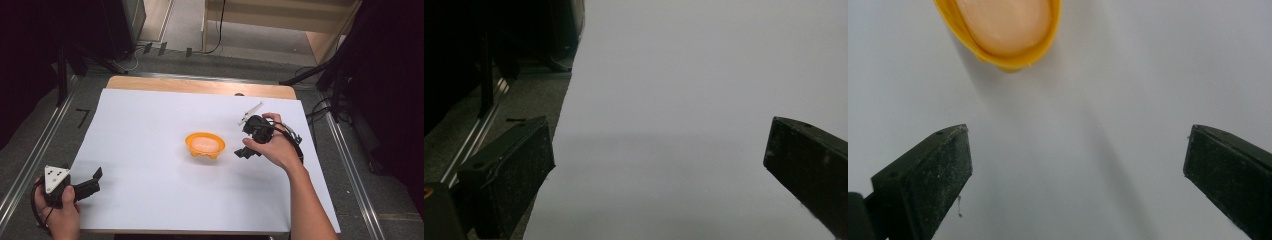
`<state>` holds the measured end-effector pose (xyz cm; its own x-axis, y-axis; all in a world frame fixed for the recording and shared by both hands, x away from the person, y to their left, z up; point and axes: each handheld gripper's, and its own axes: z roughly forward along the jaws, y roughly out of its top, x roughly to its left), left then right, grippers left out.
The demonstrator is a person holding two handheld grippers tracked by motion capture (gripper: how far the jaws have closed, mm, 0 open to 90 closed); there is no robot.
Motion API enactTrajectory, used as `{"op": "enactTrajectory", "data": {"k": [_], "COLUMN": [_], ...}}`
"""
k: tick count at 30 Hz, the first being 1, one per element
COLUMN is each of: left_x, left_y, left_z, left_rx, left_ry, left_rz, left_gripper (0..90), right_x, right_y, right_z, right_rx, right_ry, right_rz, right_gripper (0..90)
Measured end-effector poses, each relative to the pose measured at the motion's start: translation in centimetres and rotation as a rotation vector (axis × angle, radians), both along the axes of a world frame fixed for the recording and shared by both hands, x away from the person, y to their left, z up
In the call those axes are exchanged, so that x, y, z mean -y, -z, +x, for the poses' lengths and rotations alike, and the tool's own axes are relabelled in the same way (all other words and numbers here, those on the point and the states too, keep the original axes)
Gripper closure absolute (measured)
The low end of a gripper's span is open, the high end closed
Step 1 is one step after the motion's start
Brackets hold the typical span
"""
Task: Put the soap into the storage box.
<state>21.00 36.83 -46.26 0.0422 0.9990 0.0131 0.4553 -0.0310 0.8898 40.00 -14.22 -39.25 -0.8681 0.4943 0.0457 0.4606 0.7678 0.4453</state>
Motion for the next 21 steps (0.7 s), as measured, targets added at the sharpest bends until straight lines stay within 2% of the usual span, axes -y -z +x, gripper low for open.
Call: {"op": "enactTrajectory", "data": {"k": [9, 15, 21], "left_x": [0.0, 0.1, 0.0], "left_y": [0.0, 0.0, 0.0], "left_z": [0.0, 0.0, 0.0], "left_rx": [0.001, 0.002, 0.001], "left_ry": [0.0, 0.0, 0.002], "left_rz": [0.002, 0.003, 0.005], "left_gripper": [0.2, 0.2, 0.2], "right_x": [3.0, 5.0, 7.0], "right_y": [1.0, 1.7, 2.3], "right_z": [-1.4, -2.6, -3.9], "right_rx": [0.007, 0.01, 0.039], "right_ry": [0.075, 0.136, 0.183], "right_rz": [0.056, 0.126, 0.182], "right_gripper": [0.0, 0.0, 0.0]}}
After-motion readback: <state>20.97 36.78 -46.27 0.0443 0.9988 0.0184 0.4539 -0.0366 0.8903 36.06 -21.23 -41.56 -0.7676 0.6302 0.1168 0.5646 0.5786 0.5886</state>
